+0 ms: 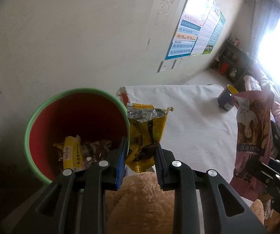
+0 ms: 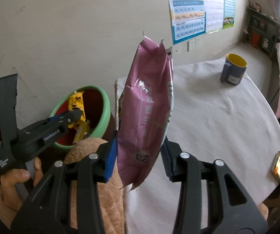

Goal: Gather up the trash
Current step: 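Carry the pink bag and yellow wrapper to the red bin and open both tools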

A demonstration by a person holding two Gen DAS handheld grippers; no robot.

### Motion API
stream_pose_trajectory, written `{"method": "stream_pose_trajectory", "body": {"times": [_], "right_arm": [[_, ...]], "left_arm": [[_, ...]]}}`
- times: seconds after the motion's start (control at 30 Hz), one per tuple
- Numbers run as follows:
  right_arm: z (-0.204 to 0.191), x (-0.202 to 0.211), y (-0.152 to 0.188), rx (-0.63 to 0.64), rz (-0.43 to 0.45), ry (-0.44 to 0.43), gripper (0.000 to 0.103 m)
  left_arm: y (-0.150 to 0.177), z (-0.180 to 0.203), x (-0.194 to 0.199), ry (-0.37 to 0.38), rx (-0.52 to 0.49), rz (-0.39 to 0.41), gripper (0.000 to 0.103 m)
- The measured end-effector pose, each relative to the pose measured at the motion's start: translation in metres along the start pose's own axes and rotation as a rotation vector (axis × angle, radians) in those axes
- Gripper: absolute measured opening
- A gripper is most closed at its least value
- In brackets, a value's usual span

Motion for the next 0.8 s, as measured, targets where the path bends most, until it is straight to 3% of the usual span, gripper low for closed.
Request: {"method": "stream_pose_trajectory", "body": {"times": [0.53,0.8], "right_arm": [[-0.06,-0.028,-0.021,0.088,-0.025,-0.104,0.04],[-0.075,-0.041,-0.025,0.107,-0.051,-0.116,0.04]], "left_arm": [[-0.004,-0.076,0.005,-0.134,0.107,0.013,0.024],[-0.003,-0.094,0.0,-0.152,0.134,0.003,0.024]]}}
Point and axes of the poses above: each gripper's, at about its wrist camera, not at the fingertips, and x roughly against the way its jaws point, z to its right, y to its underside, the point moved 5 cm from there along -x, roughly the way its jaws point, and after that the axes turned 2 degrees about -z, right-handed, at the moved point
